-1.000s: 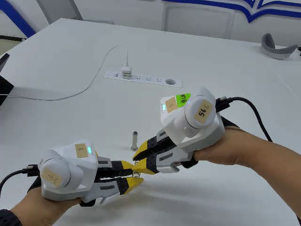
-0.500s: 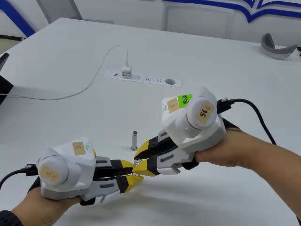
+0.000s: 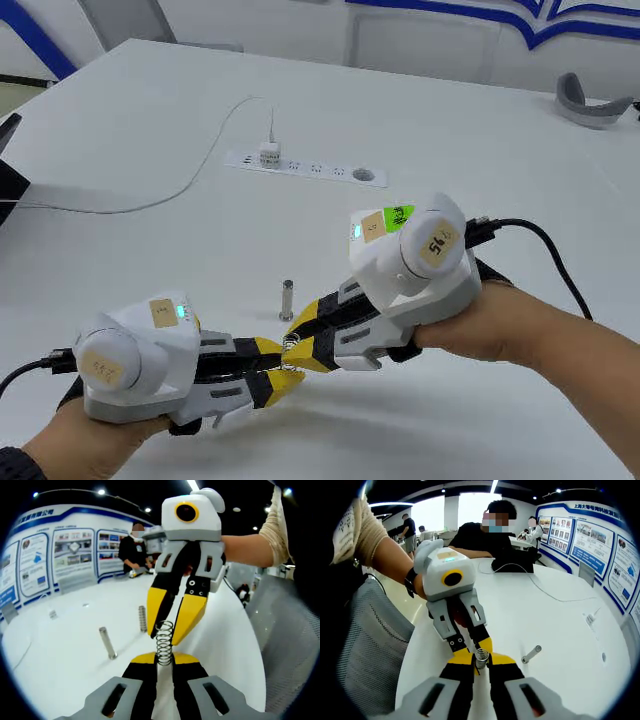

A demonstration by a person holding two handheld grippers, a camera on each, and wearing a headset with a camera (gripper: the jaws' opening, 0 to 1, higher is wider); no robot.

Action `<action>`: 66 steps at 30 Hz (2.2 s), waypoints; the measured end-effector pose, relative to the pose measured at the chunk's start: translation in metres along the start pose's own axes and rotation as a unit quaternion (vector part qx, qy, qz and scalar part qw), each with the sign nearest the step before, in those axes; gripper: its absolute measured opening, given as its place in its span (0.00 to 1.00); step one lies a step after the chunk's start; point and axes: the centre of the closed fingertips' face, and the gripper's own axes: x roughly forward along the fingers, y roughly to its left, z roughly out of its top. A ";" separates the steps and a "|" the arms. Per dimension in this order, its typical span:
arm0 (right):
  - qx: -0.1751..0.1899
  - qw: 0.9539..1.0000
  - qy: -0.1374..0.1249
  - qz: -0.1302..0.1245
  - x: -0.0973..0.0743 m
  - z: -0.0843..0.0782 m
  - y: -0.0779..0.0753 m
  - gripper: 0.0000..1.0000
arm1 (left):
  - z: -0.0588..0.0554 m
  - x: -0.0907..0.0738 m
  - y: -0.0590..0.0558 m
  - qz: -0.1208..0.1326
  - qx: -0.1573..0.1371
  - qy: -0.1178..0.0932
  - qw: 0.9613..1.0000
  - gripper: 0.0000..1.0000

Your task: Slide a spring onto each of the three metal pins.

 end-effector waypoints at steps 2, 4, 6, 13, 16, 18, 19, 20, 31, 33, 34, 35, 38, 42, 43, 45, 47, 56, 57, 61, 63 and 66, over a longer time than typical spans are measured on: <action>0.001 1.000 -0.002 -0.001 0.000 0.001 0.000 0.12 | 0.000 0.000 0.000 0.000 0.001 0.001 1.000 0.10; 0.002 1.000 -0.004 -0.002 0.001 0.001 0.000 0.12 | 0.000 0.000 0.001 0.000 0.001 0.001 1.000 0.10; 0.005 1.000 -0.006 -0.001 0.001 0.002 0.000 0.12 | 0.000 0.000 0.001 0.000 0.002 0.001 1.000 0.10; 0.005 1.000 -0.012 -0.006 0.000 0.004 -0.001 0.12 | 0.003 -0.001 0.003 0.007 0.013 0.000 1.000 0.11; 0.007 1.000 -0.014 -0.009 0.000 0.005 -0.003 0.12 | 0.004 -0.001 0.003 0.009 0.010 -0.001 1.000 0.12; 0.008 1.000 -0.015 -0.011 -0.001 0.005 -0.004 0.12 | 0.005 -0.001 0.004 0.012 0.009 -0.002 1.000 0.14; 0.008 1.000 -0.016 -0.013 -0.001 0.006 -0.005 0.12 | 0.005 -0.001 0.005 0.015 0.006 -0.002 1.000 0.16; 0.008 1.000 -0.017 -0.014 -0.001 0.006 -0.006 0.12 | 0.005 -0.002 0.006 0.016 0.004 -0.002 1.000 0.17; 0.013 0.999 -0.027 -0.026 -0.006 0.011 -0.013 0.12 | 0.003 -0.008 0.017 0.037 -0.012 -0.003 0.999 0.29; 0.014 0.999 -0.028 -0.027 -0.006 0.012 -0.014 0.12 | 0.003 -0.009 0.019 0.041 -0.016 -0.004 0.999 0.33; 0.015 0.999 -0.028 -0.028 -0.007 0.012 -0.015 0.12 | 0.003 -0.009 0.019 0.043 -0.019 -0.004 0.999 0.34; 0.015 0.999 -0.028 -0.029 -0.007 0.012 -0.015 0.12 | 0.002 -0.009 0.020 0.045 -0.020 -0.004 0.999 0.35; 0.016 0.999 -0.029 -0.033 -0.009 0.012 -0.017 0.12 | 0.002 -0.011 0.023 0.049 -0.025 -0.003 0.998 0.37; 0.016 0.999 -0.031 -0.039 -0.011 0.013 -0.021 0.12 | 0.000 -0.012 0.025 0.055 -0.030 -0.001 0.998 0.40; 0.016 0.999 -0.032 -0.041 -0.011 0.013 -0.022 0.12 | 0.000 -0.012 0.026 0.056 -0.031 -0.001 0.998 0.41; 0.016 0.998 -0.033 -0.045 -0.012 0.014 -0.024 0.12 | -0.001 -0.013 0.028 0.060 -0.035 -0.001 0.998 0.43; 0.016 0.998 -0.035 -0.049 -0.014 0.015 -0.027 0.12 | -0.001 -0.013 0.029 0.062 -0.040 0.000 0.997 0.45; 0.019 0.997 -0.040 -0.062 -0.018 0.017 -0.036 0.12 | -0.004 -0.015 0.033 0.071 -0.054 0.001 0.996 0.53; 0.019 0.997 -0.040 -0.064 -0.018 0.017 -0.037 0.12 | -0.004 -0.015 0.034 0.072 -0.054 0.001 0.996 0.54; 0.019 0.997 -0.041 -0.070 -0.019 0.018 -0.041 0.12 | -0.005 -0.016 0.035 0.074 -0.056 0.002 0.996 0.55; 0.020 0.996 -0.041 -0.074 -0.020 0.018 -0.045 0.12 | -0.006 -0.016 0.035 0.074 -0.058 0.003 0.996 0.56; 0.022 0.995 -0.045 -0.084 -0.021 0.020 -0.051 0.12 | -0.007 -0.016 0.035 0.076 -0.059 0.003 0.995 0.56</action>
